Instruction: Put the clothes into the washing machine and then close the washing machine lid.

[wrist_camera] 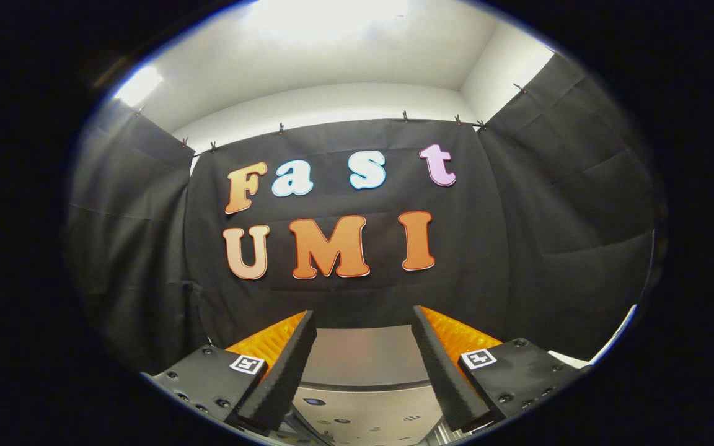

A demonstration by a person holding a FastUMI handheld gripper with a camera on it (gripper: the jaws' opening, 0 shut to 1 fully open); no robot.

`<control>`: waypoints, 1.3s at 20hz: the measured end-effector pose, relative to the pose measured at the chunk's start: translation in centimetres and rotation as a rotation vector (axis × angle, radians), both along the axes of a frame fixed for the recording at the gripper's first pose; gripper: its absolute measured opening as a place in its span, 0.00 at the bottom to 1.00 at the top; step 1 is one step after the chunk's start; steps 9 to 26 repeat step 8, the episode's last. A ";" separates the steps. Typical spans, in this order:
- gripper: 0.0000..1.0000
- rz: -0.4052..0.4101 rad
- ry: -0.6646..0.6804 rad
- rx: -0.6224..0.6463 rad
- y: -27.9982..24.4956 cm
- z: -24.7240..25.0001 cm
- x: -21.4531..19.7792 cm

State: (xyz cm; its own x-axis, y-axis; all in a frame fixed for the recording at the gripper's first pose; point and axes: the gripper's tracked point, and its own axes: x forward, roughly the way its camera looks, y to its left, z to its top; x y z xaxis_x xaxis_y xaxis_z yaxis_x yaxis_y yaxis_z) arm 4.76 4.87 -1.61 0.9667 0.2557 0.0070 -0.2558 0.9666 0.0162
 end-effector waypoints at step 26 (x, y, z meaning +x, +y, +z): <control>0.99 -0.051 -0.036 0.006 -6.3 0.8 -4.1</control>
